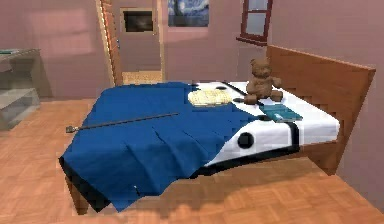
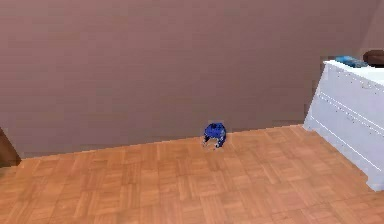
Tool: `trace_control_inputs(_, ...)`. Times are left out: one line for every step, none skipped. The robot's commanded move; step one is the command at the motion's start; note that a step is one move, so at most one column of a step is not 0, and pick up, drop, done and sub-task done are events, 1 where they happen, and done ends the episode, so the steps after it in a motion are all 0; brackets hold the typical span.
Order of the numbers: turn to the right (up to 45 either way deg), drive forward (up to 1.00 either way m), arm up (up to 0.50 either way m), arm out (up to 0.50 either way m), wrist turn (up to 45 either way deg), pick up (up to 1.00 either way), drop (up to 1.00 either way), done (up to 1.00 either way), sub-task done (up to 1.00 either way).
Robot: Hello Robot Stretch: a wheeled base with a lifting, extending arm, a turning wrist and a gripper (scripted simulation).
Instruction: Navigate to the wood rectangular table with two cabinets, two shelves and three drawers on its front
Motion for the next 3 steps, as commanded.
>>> trace_control_inputs(0.0,0.1,0.0,0.0,0.0,0.0,0.0,0.0,0.0)
trace_control_inputs(-45.0,0.0,0.0,0.0,0.0,0.0,0.0,0.0,0.0)
trace_control_inputs(0.0,0.65,0.0,0.0,0.0,0.0,0.0,0.0,0.0)
